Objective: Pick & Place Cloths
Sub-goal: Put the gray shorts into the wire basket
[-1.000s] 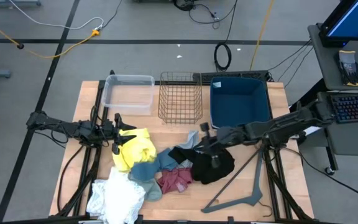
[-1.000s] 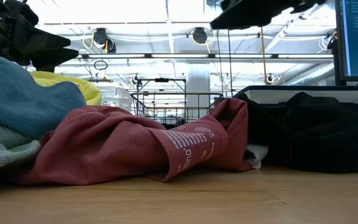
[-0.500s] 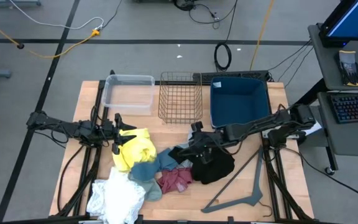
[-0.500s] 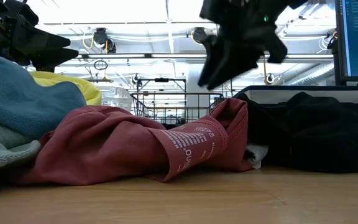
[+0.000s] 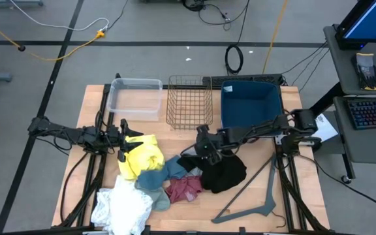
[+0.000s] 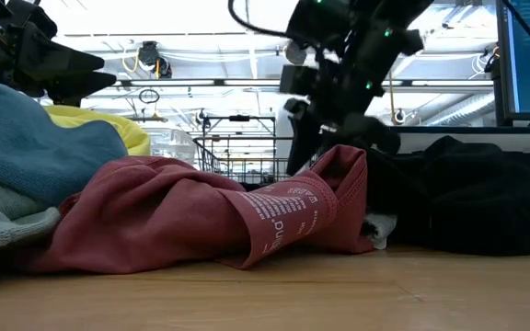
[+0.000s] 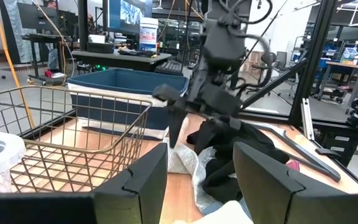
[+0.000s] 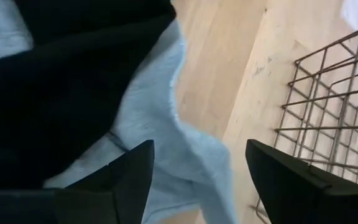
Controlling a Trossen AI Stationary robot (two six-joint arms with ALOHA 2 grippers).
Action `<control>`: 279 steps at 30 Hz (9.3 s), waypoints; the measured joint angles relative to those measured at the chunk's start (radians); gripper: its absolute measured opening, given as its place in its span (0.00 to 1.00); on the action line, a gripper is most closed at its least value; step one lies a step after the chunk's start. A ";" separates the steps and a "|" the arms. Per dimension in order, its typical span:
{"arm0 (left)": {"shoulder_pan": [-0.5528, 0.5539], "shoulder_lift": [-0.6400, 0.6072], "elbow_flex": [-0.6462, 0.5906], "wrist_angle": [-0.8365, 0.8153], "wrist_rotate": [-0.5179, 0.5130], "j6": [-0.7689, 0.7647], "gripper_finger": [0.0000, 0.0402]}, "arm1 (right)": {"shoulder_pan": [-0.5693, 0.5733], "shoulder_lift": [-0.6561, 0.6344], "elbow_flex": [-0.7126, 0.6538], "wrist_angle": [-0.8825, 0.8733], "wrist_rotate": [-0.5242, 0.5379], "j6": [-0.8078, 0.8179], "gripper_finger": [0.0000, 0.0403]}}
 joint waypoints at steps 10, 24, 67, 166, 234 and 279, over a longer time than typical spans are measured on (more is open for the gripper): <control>0.000 0.000 0.000 -0.002 0.000 -0.002 0.46 | -0.029 0.070 0.000 0.022 -0.028 0.011 0.45; 0.000 0.000 0.000 -0.001 0.000 -0.005 0.46 | 0.040 0.062 0.000 0.051 0.036 0.004 0.21; 0.000 0.375 0.106 0.518 0.106 0.123 0.46 | 0.154 -0.395 0.000 0.670 0.180 -0.386 0.00; 0.297 1.293 0.913 0.342 -0.268 0.734 0.01 | 0.472 -0.332 0.001 -0.052 0.236 0.369 0.59; 0.715 1.666 1.501 -0.408 0.069 0.103 0.02 | 0.471 -0.332 0.000 -0.300 -0.004 0.718 0.59; 0.742 1.855 1.499 -0.558 0.192 -0.061 0.07 | 0.471 -0.332 0.000 -0.291 -0.004 0.771 0.59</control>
